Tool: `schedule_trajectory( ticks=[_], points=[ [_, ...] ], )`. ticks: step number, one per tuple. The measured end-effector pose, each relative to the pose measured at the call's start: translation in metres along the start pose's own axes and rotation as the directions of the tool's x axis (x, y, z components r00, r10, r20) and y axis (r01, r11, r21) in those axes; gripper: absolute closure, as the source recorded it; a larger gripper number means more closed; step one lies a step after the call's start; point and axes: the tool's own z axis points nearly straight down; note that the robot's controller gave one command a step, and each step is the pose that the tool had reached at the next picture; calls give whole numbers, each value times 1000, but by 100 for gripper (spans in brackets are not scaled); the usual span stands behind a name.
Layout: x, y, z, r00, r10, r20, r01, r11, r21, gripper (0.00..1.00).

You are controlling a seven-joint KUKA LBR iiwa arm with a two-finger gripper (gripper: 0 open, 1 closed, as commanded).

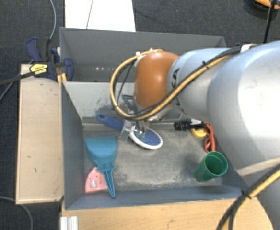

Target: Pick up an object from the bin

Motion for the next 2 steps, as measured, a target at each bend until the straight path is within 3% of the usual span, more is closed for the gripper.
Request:
schedule_trajectory(
  ticks=[1, 2],
  points=[
    [0, -2, -55, 1000, 2, -8, -2, 1000, 3, 100],
    [-3, 2, -72, 1000, -1, 4, 1, 1000, -3, 100]
  ],
)
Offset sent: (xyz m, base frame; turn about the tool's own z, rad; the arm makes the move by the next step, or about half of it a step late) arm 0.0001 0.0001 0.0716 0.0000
